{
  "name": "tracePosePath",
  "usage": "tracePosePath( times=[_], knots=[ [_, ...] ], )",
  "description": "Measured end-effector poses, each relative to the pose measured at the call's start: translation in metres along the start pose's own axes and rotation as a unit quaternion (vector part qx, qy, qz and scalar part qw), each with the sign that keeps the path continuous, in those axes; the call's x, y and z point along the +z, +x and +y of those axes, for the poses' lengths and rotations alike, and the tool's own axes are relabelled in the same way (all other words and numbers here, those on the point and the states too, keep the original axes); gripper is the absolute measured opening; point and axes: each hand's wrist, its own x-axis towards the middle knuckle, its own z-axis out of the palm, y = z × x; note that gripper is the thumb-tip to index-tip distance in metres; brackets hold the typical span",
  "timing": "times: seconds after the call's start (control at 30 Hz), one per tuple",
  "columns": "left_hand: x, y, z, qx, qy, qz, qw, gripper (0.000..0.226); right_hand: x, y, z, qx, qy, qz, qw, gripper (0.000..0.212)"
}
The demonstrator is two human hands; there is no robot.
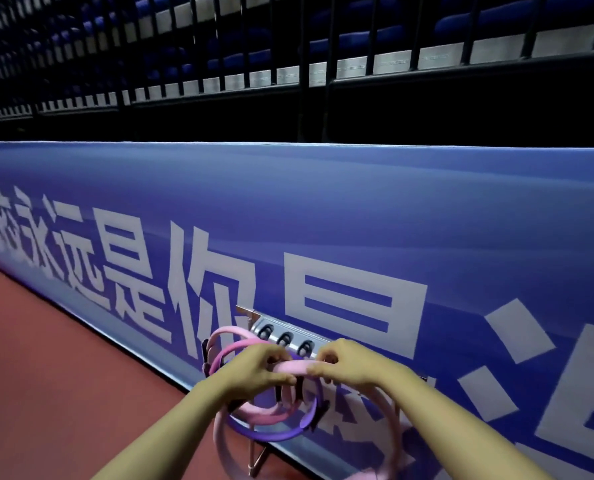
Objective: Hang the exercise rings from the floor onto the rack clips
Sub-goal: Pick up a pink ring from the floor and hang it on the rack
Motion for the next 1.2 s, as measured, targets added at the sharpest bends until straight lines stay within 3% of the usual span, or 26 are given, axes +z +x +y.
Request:
tracePosePath(
  times=[0.17, 0.27, 0.37, 0.53, 0.63, 0.9, 1.2],
  knots=[
    [-0.015, 0.051, -0.056, -0.034, 0.026, -0.048, 0.998, 0.04, -0.009, 0.04, 0.042, 0.019, -0.047, -0.041, 0.998, 0.039],
    [-0.017, 0.076, -0.078, -0.039, 0.05, -0.094, 0.994, 0.033, 0.006, 0.063, 0.055, 0.028, -0.087, -0.034, 0.995, 0.039],
    [-0.017, 0.104, -0.097, -0.025, 0.096, -0.168, 0.981, 0.023, 0.028, 0.084, 0.06, 0.049, -0.085, -0.037, 0.994, 0.035],
    [-0.015, 0.149, -0.111, 0.021, 0.136, -0.22, 0.966, 0.046, 0.053, 0.125, 0.058, 0.099, -0.078, -0.044, 0.991, 0.037],
    [-0.013, 0.17, -0.122, 0.074, 0.187, -0.255, 0.946, 0.046, 0.064, 0.153, 0.054, 0.136, -0.061, -0.048, 0.988, 0.038],
    [0.003, 0.212, -0.155, 0.143, 0.214, -0.274, 0.927, 0.038, 0.087, 0.182, 0.063, 0.227, -0.041, -0.051, 0.972, 0.04],
    [0.032, 0.246, -0.163, 0.147, 0.198, -0.303, 0.921, 0.042, 0.097, 0.185, 0.078, 0.313, -0.004, -0.011, 0.95, 0.039]
  ],
)
